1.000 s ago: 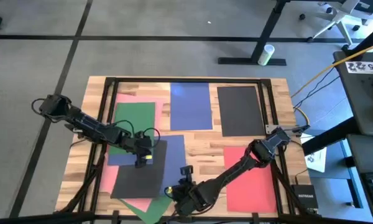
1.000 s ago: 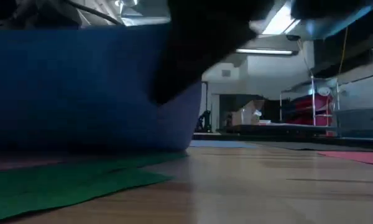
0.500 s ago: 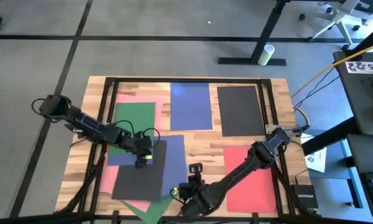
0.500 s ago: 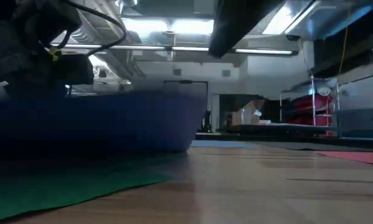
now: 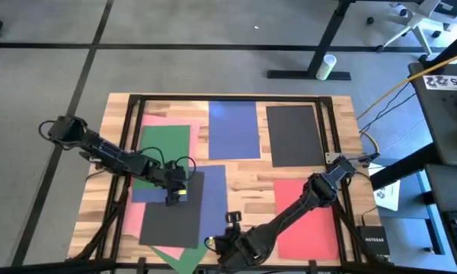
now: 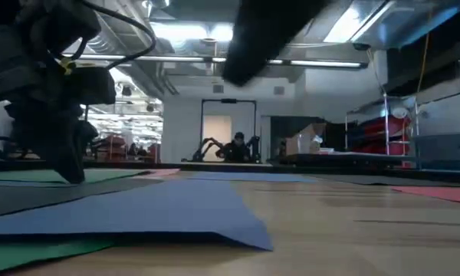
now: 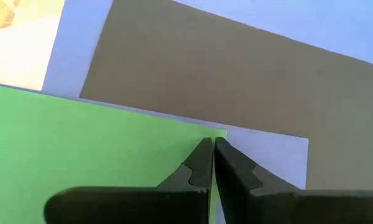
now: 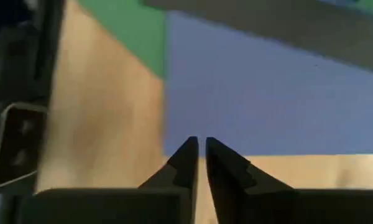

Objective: Organize paper
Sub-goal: Stack the blue paper on top of the other blue paper on the table

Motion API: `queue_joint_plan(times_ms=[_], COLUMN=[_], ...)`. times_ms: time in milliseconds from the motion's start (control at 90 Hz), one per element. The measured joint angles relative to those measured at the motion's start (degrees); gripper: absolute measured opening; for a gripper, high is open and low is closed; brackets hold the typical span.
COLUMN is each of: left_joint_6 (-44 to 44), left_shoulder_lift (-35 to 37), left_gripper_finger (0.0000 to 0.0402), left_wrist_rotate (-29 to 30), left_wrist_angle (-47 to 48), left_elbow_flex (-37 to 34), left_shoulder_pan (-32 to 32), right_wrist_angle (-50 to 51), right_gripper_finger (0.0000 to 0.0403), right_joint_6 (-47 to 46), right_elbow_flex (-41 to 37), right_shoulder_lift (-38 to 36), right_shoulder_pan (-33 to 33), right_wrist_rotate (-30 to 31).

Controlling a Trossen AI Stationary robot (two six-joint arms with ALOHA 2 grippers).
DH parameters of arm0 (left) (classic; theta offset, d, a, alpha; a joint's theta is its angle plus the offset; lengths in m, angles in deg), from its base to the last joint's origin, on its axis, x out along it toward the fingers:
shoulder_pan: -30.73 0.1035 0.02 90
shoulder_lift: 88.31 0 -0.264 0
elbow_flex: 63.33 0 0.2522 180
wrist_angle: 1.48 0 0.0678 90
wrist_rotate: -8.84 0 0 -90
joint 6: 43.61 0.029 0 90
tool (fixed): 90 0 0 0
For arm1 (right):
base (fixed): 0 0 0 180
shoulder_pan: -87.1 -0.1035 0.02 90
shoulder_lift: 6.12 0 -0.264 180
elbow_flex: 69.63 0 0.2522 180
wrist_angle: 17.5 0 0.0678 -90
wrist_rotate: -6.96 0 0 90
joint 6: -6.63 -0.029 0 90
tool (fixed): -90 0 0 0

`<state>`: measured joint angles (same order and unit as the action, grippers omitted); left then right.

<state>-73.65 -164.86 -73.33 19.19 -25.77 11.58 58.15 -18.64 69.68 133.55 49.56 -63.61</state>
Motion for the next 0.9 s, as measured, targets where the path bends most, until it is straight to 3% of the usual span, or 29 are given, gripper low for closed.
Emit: queue_joint_plan(times_ms=[244,411,656,900], left_joint_6=[-0.12,-0.59,-0.59,-1.22], left_shoulder_lift=[0.0,0.0,0.0,0.0], left_gripper_finger=[0.0,0.0,0.0,0.0], left_wrist_rotate=[0.02,0.04,0.04,0.08], left_wrist_angle=[-0.07,-0.19,-0.26,-0.28], left_elbow_flex=[0.0,-0.02,-0.04,-0.04], left_shoulder_pan=[0.0,0.0,0.0,0.0], right_wrist_angle=[-9.04,-14.43,-20.03,-16.04], right_gripper_finger=[0.0144,0.0195,0.0207,0.0202], right_joint_6=[-4.28,-8.0,-11.75,-13.95], right_elbow_flex=[-5.28,-8.0,-13.7,-13.84], right_shoulder_lift=[0.0,0.0,-0.11,-0.15], right_shoulder_pan=[-0.77,-0.62,-0.31,-0.51], right_wrist_rotate=[-0.72,2.5,3.98,9.88])
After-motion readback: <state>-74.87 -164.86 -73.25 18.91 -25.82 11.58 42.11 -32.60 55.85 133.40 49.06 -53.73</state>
